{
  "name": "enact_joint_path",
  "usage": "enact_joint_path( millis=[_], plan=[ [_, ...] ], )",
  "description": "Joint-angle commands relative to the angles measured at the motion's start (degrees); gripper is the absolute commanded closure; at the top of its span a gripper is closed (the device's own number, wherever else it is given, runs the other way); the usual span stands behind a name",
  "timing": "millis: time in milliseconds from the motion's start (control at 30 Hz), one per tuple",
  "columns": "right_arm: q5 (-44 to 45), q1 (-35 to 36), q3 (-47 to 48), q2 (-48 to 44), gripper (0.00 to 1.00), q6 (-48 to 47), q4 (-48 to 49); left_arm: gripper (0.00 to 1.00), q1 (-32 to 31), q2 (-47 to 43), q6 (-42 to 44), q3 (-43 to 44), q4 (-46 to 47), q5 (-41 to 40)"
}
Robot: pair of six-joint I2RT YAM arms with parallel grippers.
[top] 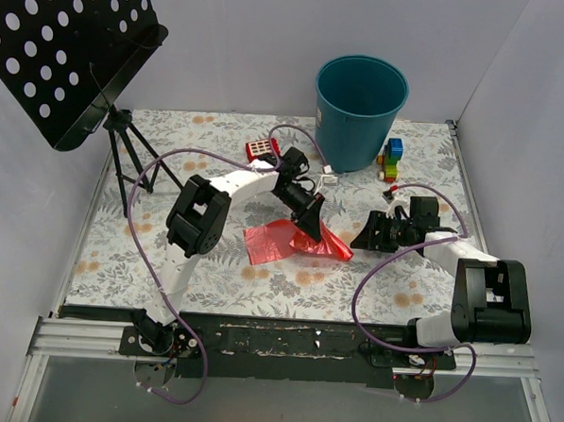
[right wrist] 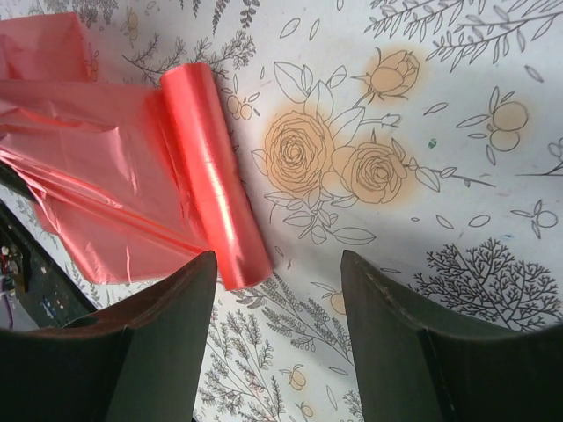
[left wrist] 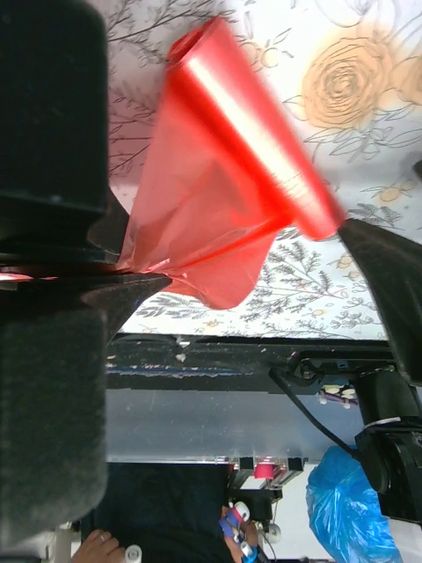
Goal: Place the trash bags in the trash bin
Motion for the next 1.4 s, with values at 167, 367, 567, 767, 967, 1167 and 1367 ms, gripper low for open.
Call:
enact_joint_path(
  millis=[167,367,567,767,967,1167,1367],
  plan=[
    [0.96,-0.17,0.52,0.96,0.34,1.52,4.83,1.0,3.72,-5.03,9.12,3.23,-20.42,-5.19],
    [1.66,0.18,2.54,2.37,0.28,2.4,6.06,1.0,5.22,-8.1,17.39,-2.89,-30.99,-13.98],
    [3.77,4.56,5.18,4.13,0.17,1.7,5.8,1.0,5.31,-10.75,14.34,-13.37,-29.67,-21.01],
    [7.64,14.93,9.83,7.29,0.15,-0.85,5.01,1.0,5.31,-13.29,10.19,-15.13,-27.12,-24.62],
    [12.99,22.93,14.4,11.68,0.13,-4.63,3.96,1.0,5.4,-15.41,7.47,-17.59,-24.66,-25.59],
    [16.26,27.33,16.52,15.29,0.13,-5.51,3.07,1.0,6.1,-18.22,5.8,-18.13,-23.25,-25.94],
    [16.43,30.32,17.66,16.7,0.11,-6.48,2.9,1.0,6.36,-21.38,5.79,-15.41,-23.25,-25.68]
  ],
)
